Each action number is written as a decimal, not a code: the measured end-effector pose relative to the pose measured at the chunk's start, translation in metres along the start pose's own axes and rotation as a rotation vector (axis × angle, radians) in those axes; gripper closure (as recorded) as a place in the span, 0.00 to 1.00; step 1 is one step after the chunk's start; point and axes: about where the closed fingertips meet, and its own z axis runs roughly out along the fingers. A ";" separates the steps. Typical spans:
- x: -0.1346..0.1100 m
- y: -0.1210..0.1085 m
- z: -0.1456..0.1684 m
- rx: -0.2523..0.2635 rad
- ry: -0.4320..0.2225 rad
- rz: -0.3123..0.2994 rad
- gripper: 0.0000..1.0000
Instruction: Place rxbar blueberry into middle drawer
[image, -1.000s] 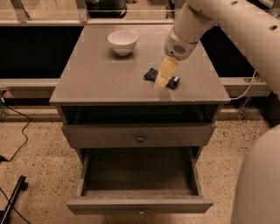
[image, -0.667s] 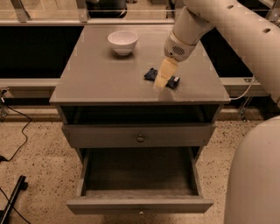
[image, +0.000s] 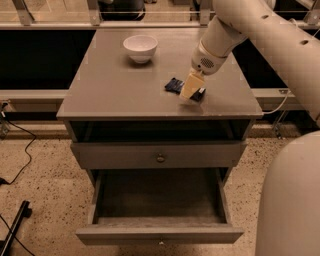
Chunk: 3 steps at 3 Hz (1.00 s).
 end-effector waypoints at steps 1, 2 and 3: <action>0.009 -0.002 0.004 0.011 -0.001 0.013 0.44; 0.013 -0.004 0.001 0.029 -0.015 0.015 0.35; 0.014 -0.007 -0.005 0.043 -0.034 0.018 0.34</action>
Offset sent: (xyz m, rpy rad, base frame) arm -0.0005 -0.0217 0.0043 0.0233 -0.0619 -0.0389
